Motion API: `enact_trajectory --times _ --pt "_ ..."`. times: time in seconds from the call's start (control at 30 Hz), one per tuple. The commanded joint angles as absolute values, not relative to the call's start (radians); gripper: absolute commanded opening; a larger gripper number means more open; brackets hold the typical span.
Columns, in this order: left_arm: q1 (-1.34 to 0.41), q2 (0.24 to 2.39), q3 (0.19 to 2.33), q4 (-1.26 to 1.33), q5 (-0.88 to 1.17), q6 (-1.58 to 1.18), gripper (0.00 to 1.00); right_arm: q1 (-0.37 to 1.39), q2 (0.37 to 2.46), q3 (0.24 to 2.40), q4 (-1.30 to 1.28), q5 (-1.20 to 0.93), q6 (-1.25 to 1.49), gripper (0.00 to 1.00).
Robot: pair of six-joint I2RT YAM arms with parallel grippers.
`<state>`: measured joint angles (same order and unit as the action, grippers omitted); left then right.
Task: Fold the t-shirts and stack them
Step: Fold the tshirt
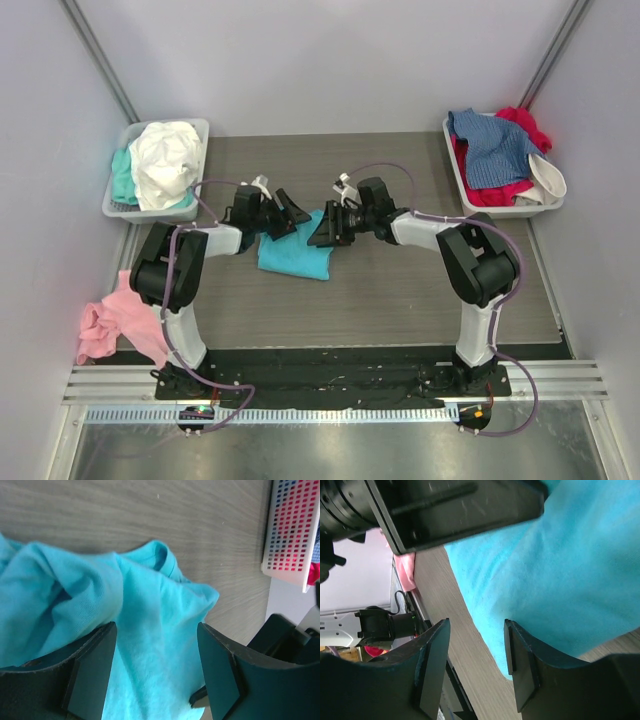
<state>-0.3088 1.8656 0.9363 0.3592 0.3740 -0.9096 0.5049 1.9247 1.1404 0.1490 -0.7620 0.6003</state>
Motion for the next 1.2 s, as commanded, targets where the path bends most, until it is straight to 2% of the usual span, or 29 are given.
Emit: enact_trajectory --times 0.0,0.5,0.87,1.17 --pt "-0.276 1.879 1.002 0.436 0.397 -0.902 0.7 0.515 1.931 1.132 0.178 -0.776 0.595 0.55" --pt "-0.245 1.911 0.94 0.472 0.41 -0.905 0.69 0.522 1.983 1.051 0.158 -0.723 0.555 0.54" --pt "-0.245 1.896 0.948 0.465 0.428 -0.904 0.68 0.531 1.807 1.12 0.012 -0.696 0.522 0.56" --pt "-0.244 1.899 0.951 0.46 0.431 -0.905 0.68 0.597 1.778 1.062 0.067 -0.707 0.563 0.56"
